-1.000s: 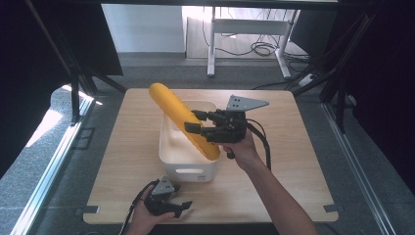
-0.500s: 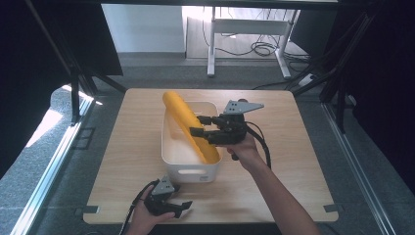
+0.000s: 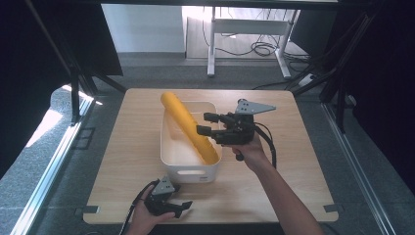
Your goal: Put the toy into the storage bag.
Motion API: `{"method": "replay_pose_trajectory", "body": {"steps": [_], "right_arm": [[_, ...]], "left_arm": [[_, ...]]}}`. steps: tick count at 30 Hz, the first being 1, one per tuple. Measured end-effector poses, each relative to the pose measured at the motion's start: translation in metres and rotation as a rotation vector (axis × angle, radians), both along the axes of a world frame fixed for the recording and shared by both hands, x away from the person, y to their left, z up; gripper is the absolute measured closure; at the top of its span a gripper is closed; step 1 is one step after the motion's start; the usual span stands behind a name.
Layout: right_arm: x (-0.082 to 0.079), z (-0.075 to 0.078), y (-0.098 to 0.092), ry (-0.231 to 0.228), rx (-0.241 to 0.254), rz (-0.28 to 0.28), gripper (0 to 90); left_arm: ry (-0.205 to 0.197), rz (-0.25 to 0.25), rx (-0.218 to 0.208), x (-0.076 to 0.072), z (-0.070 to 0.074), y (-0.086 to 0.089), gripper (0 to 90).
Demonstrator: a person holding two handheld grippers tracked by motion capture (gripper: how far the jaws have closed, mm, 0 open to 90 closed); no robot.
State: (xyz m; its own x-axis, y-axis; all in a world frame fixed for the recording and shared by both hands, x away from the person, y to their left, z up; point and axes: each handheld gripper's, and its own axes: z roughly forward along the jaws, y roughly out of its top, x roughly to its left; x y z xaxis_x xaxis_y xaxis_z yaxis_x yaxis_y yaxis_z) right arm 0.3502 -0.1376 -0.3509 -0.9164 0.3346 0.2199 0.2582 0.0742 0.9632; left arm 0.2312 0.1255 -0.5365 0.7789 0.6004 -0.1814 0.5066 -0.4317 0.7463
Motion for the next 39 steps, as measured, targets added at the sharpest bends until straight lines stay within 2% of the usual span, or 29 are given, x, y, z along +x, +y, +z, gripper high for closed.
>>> {"method": "replay_pose_trajectory", "body": {"steps": [3,6,12,16,19,22,23,25,27,28,31,32,34,36,39], "right_arm": [[-0.003,0.0,-0.004,-0.007,0.001,-0.005,38.3],[-0.008,-0.003,-0.016,-0.034,0.002,-0.026,36.0],[-0.011,-0.012,-0.033,-0.035,-0.017,-0.06,34.4],[-0.013,-0.026,-0.054,-0.012,-0.036,-0.099,33.9],[-0.013,-0.032,-0.06,-0.002,-0.042,-0.111,33.7],[-0.014,-0.046,-0.075,0.019,-0.068,-0.137,33.4],[-0.014,-0.046,-0.075,0.019,-0.068,-0.137,33.4],[-0.014,-0.056,-0.087,0.045,-0.072,-0.159,33.4],[-0.014,-0.058,-0.09,0.049,-0.076,-0.164,33.4],[-0.015,-0.066,-0.098,0.057,-0.09,-0.187,33.3],[-0.016,-0.073,-0.104,0.068,-0.097,-0.202,33.3],[-0.016,-0.081,-0.111,0.084,-0.107,-0.218,33.3],[-0.017,-0.083,-0.113,0.088,-0.11,-0.223,33.3],[-0.018,-0.092,-0.121,0.102,-0.131,-0.247,33.3],[-0.018,-0.098,-0.124,0.102,-0.149,-0.269,33.3]], "left_arm": [[0.0,-0.001,-0.001,0.0,0.0,0.0,25.6],[-0.002,0.0,-0.002,0.0,0.0,0.0,25.6],[0.0,0.0,-0.002,0.0,0.0,0.0,25.6],[0.003,-0.001,0.001,0.0,0.0,-0.001,25.6],[0.004,-0.004,0.004,0.0,-0.001,-0.002,25.6],[0.007,-0.001,0.003,0.0,-0.001,-0.001,25.6],[0.007,-0.001,0.002,0.0,-0.001,-0.001,25.6],[0.006,-0.001,0.005,0.001,-0.002,-0.002,25.6],[0.007,-0.002,0.006,0.001,-0.002,-0.002,25.6],[0.007,-0.003,0.007,0.001,-0.002,-0.002,25.6],[0.007,-0.003,0.007,0.001,-0.002,-0.002,25.6],[0.007,-0.003,0.009,0.001,-0.002,-0.002,25.6],[0.008,-0.003,0.01,0.001,-0.002,-0.002,25.6],[0.01,-0.002,0.01,0.0,-0.002,-0.003,25.6],[0.011,-0.004,0.012,0.0,-0.003,-0.003,25.5]]}}
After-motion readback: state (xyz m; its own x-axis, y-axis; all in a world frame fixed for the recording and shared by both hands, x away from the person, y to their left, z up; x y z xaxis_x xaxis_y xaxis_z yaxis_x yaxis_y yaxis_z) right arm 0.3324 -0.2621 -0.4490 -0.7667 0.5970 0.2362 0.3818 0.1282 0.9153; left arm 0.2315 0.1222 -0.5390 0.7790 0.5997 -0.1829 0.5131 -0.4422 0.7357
